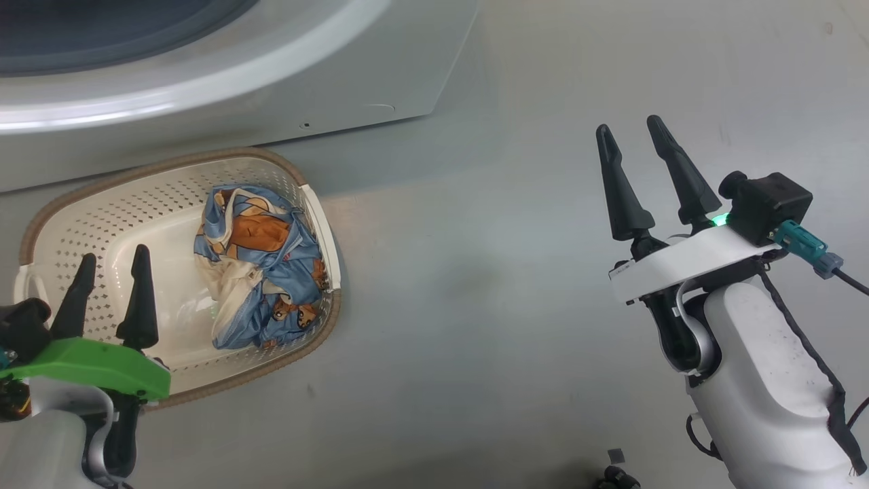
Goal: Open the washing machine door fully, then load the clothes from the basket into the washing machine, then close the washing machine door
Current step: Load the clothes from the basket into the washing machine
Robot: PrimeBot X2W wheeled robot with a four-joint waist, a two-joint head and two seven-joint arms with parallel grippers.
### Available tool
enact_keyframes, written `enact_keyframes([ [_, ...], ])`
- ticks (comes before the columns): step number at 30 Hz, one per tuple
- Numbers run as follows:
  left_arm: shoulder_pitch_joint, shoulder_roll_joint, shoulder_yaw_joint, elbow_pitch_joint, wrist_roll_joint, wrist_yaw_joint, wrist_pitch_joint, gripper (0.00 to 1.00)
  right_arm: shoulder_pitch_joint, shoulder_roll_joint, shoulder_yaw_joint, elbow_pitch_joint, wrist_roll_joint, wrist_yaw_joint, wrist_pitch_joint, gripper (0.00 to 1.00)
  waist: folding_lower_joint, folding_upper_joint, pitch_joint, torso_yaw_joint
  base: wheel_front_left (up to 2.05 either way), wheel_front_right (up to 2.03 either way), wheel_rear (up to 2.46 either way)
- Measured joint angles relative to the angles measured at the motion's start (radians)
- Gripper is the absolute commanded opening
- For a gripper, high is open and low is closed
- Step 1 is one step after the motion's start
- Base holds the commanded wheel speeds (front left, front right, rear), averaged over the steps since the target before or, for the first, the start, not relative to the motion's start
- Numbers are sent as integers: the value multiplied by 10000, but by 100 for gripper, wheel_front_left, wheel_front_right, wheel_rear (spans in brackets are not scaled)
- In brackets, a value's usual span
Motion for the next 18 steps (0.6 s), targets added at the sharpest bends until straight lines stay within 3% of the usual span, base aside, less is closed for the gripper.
enact_keyframes([
  [18, -1772, 591, -662, 2048, -81, -190, 1179, 100, -631, 414, 61, -190, -59, 0, 0, 100, -1, 0, 1594, -592, 0, 0, 0],
])
